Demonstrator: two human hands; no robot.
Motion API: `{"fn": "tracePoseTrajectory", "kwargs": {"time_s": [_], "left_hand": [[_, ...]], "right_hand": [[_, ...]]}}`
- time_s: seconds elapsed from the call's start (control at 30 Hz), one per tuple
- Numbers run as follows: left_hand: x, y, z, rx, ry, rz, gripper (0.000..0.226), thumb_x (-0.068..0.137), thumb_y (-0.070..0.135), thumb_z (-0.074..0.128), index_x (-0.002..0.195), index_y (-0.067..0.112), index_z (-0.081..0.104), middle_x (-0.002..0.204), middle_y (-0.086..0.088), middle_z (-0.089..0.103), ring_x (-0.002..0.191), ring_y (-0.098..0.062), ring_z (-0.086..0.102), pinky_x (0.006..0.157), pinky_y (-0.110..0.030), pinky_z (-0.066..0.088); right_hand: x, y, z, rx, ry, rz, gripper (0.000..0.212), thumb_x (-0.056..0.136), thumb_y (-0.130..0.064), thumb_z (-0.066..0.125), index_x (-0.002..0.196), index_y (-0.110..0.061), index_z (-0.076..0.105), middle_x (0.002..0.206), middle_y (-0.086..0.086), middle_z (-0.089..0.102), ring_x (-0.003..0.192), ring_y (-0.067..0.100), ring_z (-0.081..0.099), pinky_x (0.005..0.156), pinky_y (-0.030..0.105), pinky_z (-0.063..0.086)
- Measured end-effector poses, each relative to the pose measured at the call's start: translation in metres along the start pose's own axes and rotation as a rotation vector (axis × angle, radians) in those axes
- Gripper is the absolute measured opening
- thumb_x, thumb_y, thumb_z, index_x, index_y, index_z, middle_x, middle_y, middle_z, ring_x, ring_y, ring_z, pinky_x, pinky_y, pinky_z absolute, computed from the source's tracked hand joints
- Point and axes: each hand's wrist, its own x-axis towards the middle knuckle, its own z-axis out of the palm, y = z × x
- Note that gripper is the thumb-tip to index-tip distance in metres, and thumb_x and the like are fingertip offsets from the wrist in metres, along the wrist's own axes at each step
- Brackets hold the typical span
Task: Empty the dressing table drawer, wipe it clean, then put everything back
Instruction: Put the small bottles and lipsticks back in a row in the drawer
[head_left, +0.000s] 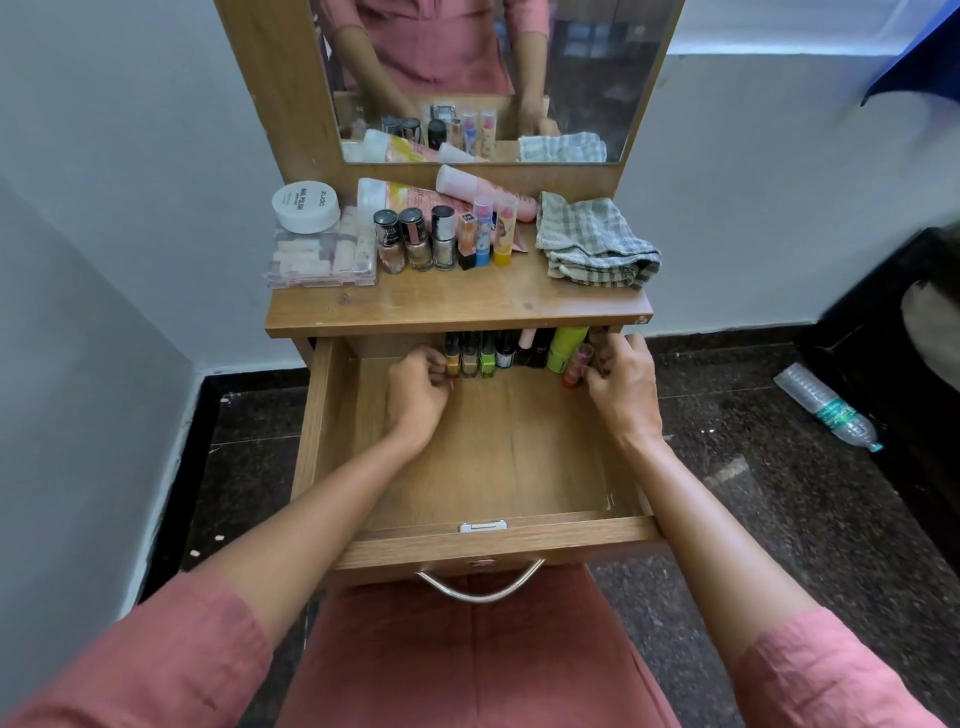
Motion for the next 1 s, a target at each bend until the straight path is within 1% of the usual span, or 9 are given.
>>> {"fn": "tracePoseTrajectory", "kwargs": {"time_s": [0.1, 0.2, 0.3, 0.37, 0.53, 0.67, 0.7, 0.8, 1.0], "left_hand": [[-0.011, 0.01, -0.013, 0.008, -0.008, 0.112, 0.019, 0.079, -0.006, 0.059, 0.097, 0.001, 0.061, 0.09, -0.004, 0.059, 0.085, -0.011, 0.055, 0.063, -0.005, 0.042], [-0.018, 0.026, -0.029, 0.022, -0.005, 0.225, 0.016, 0.081, 0.001, 0.062, 0.096, 0.004, 0.062, 0.089, 0.0, 0.06, 0.084, -0.007, 0.055, 0.066, 0.004, 0.041], [-0.015, 0.048, -0.043, 0.011, 0.004, 0.315, 0.016, 0.083, 0.003, 0.061, 0.099, 0.005, 0.062, 0.091, -0.001, 0.06, 0.084, -0.008, 0.056, 0.071, -0.002, 0.044], [-0.007, 0.064, -0.05, 0.022, 0.023, 0.395, 0.015, 0.084, 0.004, 0.059, 0.099, 0.007, 0.061, 0.093, -0.002, 0.062, 0.083, -0.009, 0.056, 0.07, -0.01, 0.048], [0.03, 0.1, -0.063, 0.108, 0.139, 0.584, 0.017, 0.085, 0.008, 0.058, 0.101, 0.008, 0.064, 0.101, -0.006, 0.067, 0.093, -0.013, 0.059, 0.08, -0.02, 0.048], [0.056, 0.118, -0.062, 0.269, 0.169, 0.616, 0.028, 0.087, 0.012, 0.056, 0.113, 0.008, 0.062, 0.114, -0.01, 0.065, 0.108, -0.023, 0.058, 0.091, -0.033, 0.045], [0.061, 0.12, -0.061, 0.327, 0.168, 0.613, 0.03, 0.087, 0.013, 0.056, 0.116, 0.009, 0.061, 0.116, -0.011, 0.065, 0.109, -0.025, 0.058, 0.093, -0.036, 0.044], [0.073, 0.123, -0.058, 0.459, 0.15, 0.58, 0.033, 0.088, 0.017, 0.055, 0.121, 0.012, 0.058, 0.118, -0.012, 0.064, 0.112, -0.028, 0.057, 0.095, -0.037, 0.043], [0.079, 0.123, -0.056, 0.491, 0.113, 0.591, 0.032, 0.089, 0.023, 0.055, 0.117, 0.012, 0.061, 0.112, -0.01, 0.067, 0.107, -0.026, 0.059, 0.09, -0.035, 0.044]], "right_hand": [[0.0, -0.001, -0.007, 0.027, 0.003, 0.002, 0.019, 0.08, 0.001, 0.062, 0.1, 0.002, 0.062, 0.097, 0.019, 0.056, 0.083, 0.026, 0.054, 0.08, 0.034, 0.049], [-0.001, -0.007, -0.016, 0.063, 0.034, 0.002, 0.01, 0.08, 0.002, 0.062, 0.089, 0.0, 0.065, 0.087, 0.012, 0.058, 0.069, 0.012, 0.05, 0.071, 0.023, 0.046], [0.003, -0.024, -0.027, 0.158, 0.043, -0.028, 0.002, 0.079, 0.001, 0.065, 0.08, -0.001, 0.066, 0.078, 0.009, 0.06, 0.056, 0.004, 0.052, 0.061, 0.009, 0.047], [0.012, -0.043, -0.034, 0.198, 0.047, -0.084, 0.004, 0.079, -0.003, 0.068, 0.082, 0.0, 0.067, 0.078, 0.011, 0.062, 0.058, 0.012, 0.054, 0.058, 0.004, 0.043], [0.05, -0.096, -0.044, 0.219, 0.062, -0.227, 0.017, 0.08, -0.007, 0.067, 0.094, 0.001, 0.068, 0.084, 0.01, 0.063, 0.075, 0.013, 0.053, 0.063, 0.006, 0.04], [0.081, -0.125, -0.037, 0.155, 0.003, -0.319, 0.026, 0.08, -0.005, 0.065, 0.105, -0.001, 0.066, 0.1, 0.012, 0.063, 0.083, 0.013, 0.051, 0.066, 0.005, 0.039], [0.088, -0.128, -0.033, 0.127, -0.027, -0.324, 0.03, 0.08, -0.004, 0.064, 0.109, -0.002, 0.065, 0.106, 0.013, 0.063, 0.089, 0.015, 0.053, 0.071, 0.007, 0.041], [0.098, -0.131, -0.022, 0.035, -0.112, -0.32, 0.037, 0.083, -0.005, 0.059, 0.119, -0.005, 0.06, 0.121, 0.012, 0.059, 0.109, 0.023, 0.055, 0.093, 0.031, 0.047], [0.103, -0.126, -0.016, -0.014, -0.115, -0.291, 0.033, 0.083, -0.003, 0.057, 0.116, -0.004, 0.062, 0.121, 0.014, 0.06, 0.111, 0.027, 0.055, 0.095, 0.038, 0.047]]}}
